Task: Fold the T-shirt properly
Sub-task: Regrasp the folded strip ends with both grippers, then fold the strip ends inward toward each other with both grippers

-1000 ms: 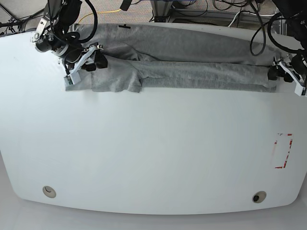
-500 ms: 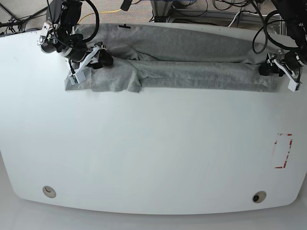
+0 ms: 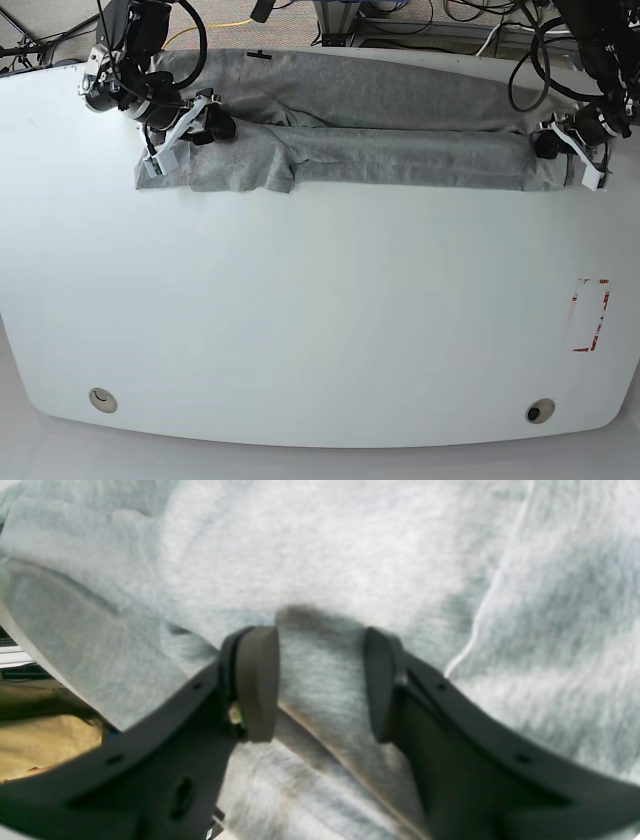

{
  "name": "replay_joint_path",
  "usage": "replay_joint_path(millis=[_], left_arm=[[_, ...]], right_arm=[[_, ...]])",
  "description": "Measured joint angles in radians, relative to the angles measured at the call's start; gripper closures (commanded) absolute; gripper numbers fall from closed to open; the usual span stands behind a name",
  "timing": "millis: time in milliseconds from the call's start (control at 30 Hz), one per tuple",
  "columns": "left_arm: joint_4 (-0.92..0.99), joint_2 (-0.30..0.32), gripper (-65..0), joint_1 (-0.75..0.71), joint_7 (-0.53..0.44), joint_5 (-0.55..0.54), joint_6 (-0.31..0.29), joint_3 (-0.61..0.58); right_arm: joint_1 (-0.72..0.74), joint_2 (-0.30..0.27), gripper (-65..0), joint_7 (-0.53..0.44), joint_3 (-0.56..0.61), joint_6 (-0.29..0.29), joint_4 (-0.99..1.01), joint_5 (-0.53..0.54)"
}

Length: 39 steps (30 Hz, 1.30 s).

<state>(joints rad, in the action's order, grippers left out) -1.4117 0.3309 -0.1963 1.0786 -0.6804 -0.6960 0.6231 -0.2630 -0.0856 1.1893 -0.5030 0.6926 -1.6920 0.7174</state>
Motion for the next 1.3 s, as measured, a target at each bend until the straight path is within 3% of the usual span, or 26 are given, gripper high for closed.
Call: replay_joint_path(millis=[267, 533, 767, 1000, 1200, 1300], left_arm=[[-0.315, -0.001, -0.1, -0.067, 0.03, -0.011, -0.001, -0.007], [-0.5, -0.082, -0.3, -0.075, 0.229, -0.004, -0.001, -0.045], [-0.528, -0.206, -0.3, -0.047, 0.269, -0.001, -0.001, -0.24], [-0.528, -0.286, -0.3, 0.001, 0.274, 0.005, -0.001, -0.395], [-0.524, -0.36, -0.4, 0.016, 0.278, 0.005, -0.001, -0.455], [-0.524, -0.361, -0.6, 0.034, 0.275, 0.006, -0.001, -0.463]], right_arm=[[0.0, 0.0, -26.2, 0.0, 0.0, 0.0, 0.0, 0.0], [0.001, 0.0, -26.2, 0.0, 0.001, 0.0, 0.0, 0.0], [0.002, 0.0, -26.2, 0.0, 0.001, 0.0, 0.0, 0.0], [0.004, 0.0, -26.2, 0.0, 0.001, 0.0, 0.0, -0.004], [0.004, 0.0, -26.2, 0.0, 0.001, 0.0, 0.0, -0.003], [0.004, 0.0, -26.2, 0.0, 0.001, 0.0, 0.0, -0.004]])
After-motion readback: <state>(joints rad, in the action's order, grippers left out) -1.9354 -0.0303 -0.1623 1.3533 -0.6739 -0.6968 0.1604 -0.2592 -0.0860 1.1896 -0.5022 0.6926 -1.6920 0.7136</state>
